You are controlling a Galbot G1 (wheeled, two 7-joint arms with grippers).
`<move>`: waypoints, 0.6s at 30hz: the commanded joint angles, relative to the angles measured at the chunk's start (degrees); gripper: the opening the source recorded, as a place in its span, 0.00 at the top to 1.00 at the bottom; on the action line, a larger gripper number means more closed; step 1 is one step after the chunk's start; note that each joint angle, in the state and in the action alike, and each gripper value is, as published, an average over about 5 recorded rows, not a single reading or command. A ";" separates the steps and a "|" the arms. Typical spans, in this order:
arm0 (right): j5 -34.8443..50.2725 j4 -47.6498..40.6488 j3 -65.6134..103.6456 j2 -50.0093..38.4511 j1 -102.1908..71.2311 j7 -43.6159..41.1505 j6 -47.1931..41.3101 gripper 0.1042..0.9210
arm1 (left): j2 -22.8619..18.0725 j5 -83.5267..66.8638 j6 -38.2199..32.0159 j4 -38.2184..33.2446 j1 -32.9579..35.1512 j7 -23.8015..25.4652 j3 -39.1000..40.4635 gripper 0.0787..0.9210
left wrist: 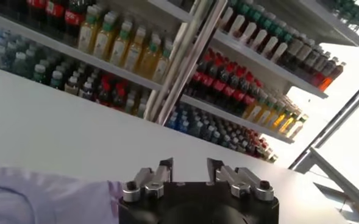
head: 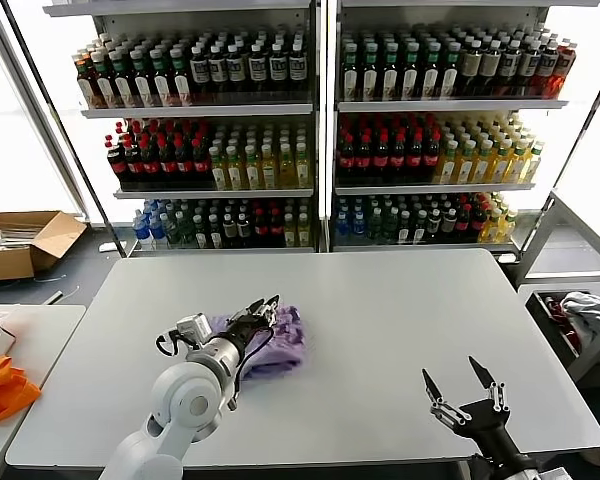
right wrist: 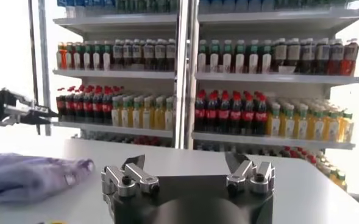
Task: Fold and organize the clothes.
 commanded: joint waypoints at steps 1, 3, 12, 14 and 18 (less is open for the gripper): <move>4.91 -3.87 -18.34 -6.54 15.22 10.50 -15.02 0.12 | 1.10 -0.22 -1.09 -6.87 3.94 4.23 -4.52 0.57; 10.13 -6.55 -23.80 -7.20 21.79 13.31 -17.35 0.12 | 2.00 -0.09 -0.93 -8.60 6.02 5.61 -8.91 0.51; 26.94 -26.06 -44.05 0.63 49.95 21.81 -25.18 0.12 | 5.49 0.35 -0.45 -16.09 17.02 9.74 -22.82 0.21; 26.85 -29.01 -46.45 2.88 52.29 22.07 -25.93 0.12 | 5.13 0.43 -0.28 -17.08 18.64 9.66 -24.26 0.15; 24.91 -32.88 -49.15 6.74 53.64 22.17 -26.56 0.12 | 2.87 0.59 0.61 -18.85 20.76 8.63 -25.59 0.12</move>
